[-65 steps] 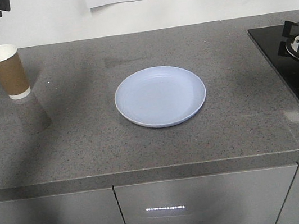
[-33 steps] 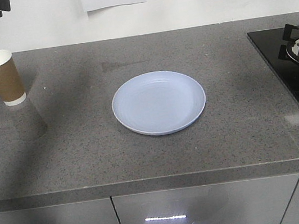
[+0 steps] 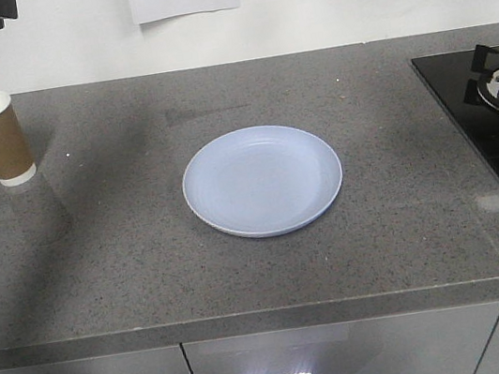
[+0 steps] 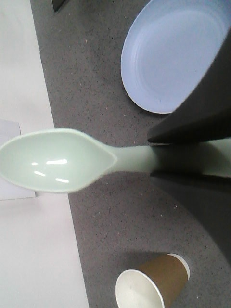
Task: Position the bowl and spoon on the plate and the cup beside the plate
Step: 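Approach the counter edge, centering the pale blue plate ahead, then creep forward to bring the plate within reach of both grippers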
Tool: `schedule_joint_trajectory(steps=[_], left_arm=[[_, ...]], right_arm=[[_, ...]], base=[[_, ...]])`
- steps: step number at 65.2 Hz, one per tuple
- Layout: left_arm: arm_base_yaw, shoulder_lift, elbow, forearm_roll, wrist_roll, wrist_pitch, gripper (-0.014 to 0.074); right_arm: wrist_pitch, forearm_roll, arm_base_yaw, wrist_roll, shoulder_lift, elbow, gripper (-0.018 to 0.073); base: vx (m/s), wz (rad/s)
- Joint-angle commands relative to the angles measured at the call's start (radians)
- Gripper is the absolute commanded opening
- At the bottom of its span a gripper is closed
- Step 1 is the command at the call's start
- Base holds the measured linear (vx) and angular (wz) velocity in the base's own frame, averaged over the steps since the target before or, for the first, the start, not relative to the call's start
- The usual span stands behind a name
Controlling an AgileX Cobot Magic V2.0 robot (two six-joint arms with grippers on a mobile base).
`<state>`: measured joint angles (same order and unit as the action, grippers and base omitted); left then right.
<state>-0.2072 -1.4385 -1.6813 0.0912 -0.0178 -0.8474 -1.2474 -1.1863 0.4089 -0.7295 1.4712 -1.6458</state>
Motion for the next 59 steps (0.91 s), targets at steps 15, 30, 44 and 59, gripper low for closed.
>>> schedule_joint_trajectory(steps=[15,30,44,59], left_arm=[[-0.002,0.034,-0.026,0.009,0.005,0.065,-0.0006],[-0.002,0.034,-0.026,0.009,0.005,0.065,-0.0006],[-0.002,0.034,-0.026,0.009,0.005,0.065,-0.0006],[-0.002,0.034,-0.026,0.009,0.005,0.065,-0.0006]], right_arm=[[-0.04,-0.076,0.005,-0.009,-0.033,-0.03,-0.0006],[-0.04,-0.076,0.005,-0.009,-0.033,-0.03,-0.0006],[-0.04,-0.076,0.005,-0.009,-0.033,-0.03,-0.0006],[-0.04,-0.076,0.005,-0.009,-0.033,-0.03,-0.0006]], base=[[0.05,-0.02],[0.05,-0.02],[0.05,-0.02],[0.04,-0.02]])
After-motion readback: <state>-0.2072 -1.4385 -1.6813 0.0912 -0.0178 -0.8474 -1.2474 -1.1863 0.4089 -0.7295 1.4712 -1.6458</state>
